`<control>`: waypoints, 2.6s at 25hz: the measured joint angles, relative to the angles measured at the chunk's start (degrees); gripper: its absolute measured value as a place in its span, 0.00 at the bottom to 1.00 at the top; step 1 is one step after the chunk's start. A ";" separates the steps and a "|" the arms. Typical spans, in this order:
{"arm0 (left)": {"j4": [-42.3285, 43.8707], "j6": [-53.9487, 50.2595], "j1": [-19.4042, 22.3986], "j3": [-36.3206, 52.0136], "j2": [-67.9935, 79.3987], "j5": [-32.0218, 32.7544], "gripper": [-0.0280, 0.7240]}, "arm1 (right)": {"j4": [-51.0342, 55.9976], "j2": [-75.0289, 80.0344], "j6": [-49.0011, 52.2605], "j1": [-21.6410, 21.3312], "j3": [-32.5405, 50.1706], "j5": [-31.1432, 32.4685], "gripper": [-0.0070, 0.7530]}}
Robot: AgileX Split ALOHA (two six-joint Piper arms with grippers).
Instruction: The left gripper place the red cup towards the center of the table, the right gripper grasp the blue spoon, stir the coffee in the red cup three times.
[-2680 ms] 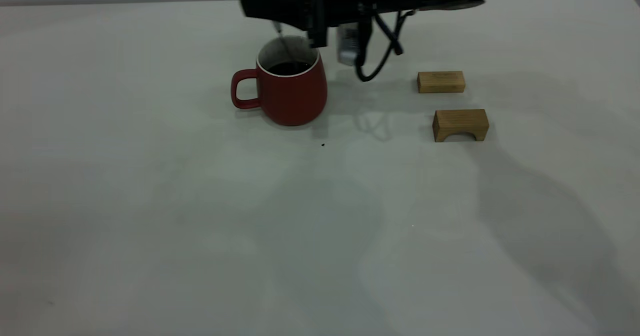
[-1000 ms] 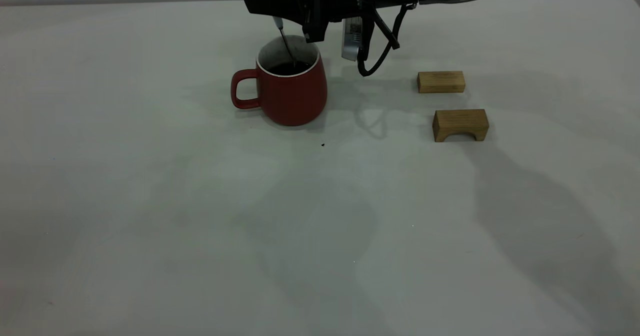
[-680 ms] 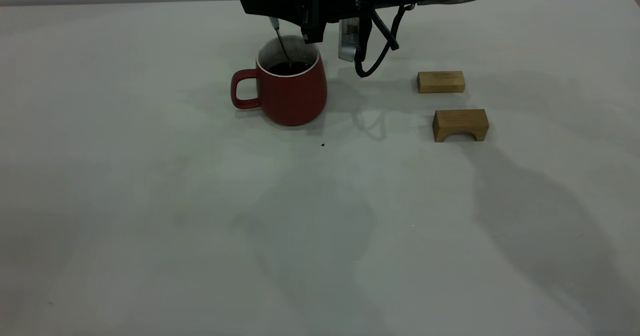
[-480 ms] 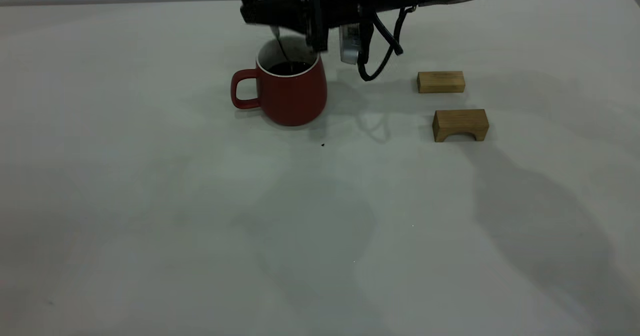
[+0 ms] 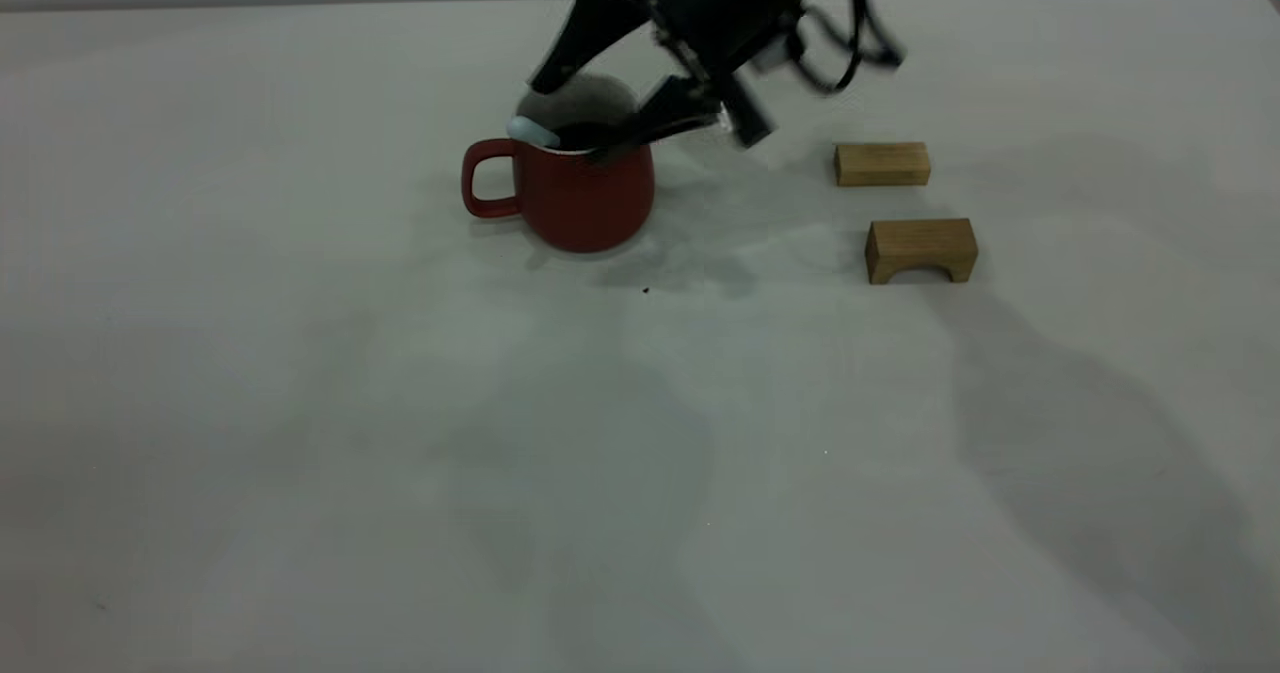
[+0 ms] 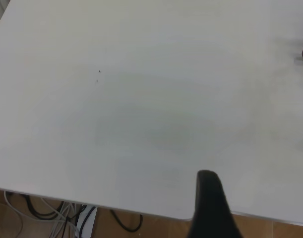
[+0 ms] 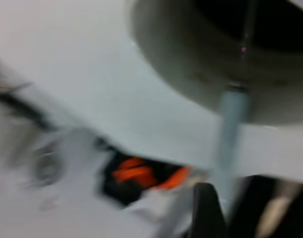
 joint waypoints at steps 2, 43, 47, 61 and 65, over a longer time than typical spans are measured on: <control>0.00 0.00 0.00 0.00 0.00 0.00 0.77 | -7.46 -2.58 -0.03 0.00 0.00 2.12 0.77; 0.00 -0.06 0.00 0.00 0.00 0.00 0.77 | -64.67 -109.18 -24.61 0.05 56.63 5.82 0.77; 0.00 0.00 0.00 0.00 0.00 0.00 0.77 | -64.24 -122.57 -22.03 -2.40 66.24 3.29 0.77; 0.00 0.00 0.00 0.00 0.00 0.04 0.77 | -55.94 -148.26 -21.21 -17.37 89.16 -3.64 0.77; 0.00 0.00 0.00 0.00 0.00 0.04 0.77 | -55.54 -150.76 -22.29 -20.28 90.41 -2.13 0.77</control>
